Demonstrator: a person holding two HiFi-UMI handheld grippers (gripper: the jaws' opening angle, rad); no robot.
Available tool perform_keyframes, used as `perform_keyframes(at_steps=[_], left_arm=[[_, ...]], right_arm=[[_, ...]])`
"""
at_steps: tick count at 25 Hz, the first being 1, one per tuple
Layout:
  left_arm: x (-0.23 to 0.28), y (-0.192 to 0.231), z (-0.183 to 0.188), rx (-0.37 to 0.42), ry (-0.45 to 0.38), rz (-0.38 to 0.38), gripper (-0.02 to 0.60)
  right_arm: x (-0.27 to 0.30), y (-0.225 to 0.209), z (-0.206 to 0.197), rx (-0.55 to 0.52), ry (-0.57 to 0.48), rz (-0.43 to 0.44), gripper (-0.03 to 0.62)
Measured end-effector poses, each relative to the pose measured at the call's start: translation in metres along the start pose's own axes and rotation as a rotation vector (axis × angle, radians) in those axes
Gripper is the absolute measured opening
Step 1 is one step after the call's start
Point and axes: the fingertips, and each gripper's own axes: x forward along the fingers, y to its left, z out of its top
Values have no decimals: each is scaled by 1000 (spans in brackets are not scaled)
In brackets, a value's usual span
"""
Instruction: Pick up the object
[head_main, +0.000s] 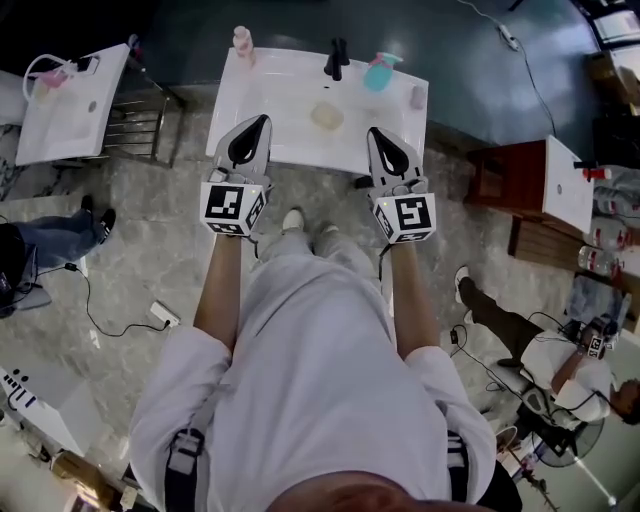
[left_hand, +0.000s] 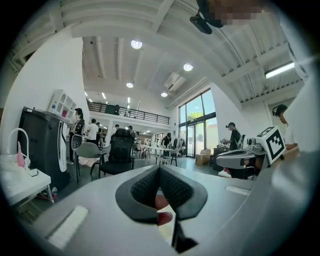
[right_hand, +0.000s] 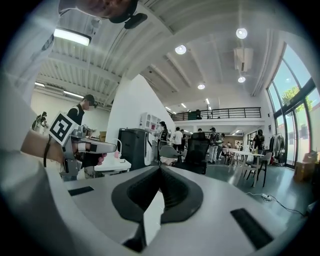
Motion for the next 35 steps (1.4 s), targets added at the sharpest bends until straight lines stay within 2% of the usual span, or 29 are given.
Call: perform_keyframes(at_steps=[8, 16, 22, 24, 28, 35], left_arm=[[32, 15, -16, -27, 35, 10, -1], [35, 18, -29, -50, 74, 44, -1], [26, 17, -43, -74, 115, 92, -2], [22, 18, -46, -79, 126, 112, -1], [10, 24, -51, -81, 142, 159, -2], [-16, 39, -58, -90, 176, 246, 0]], right_arm=[[41, -29, -39, -16, 85, 10, 2], [87, -43, -131, 23, 284, 56, 13], [123, -44, -201, 34, 439, 141, 162], [135, -42, -222, 37, 487, 170, 254], [155, -34, -260, 36, 597, 215, 379], [174, -13, -325, 10, 781, 295, 385]])
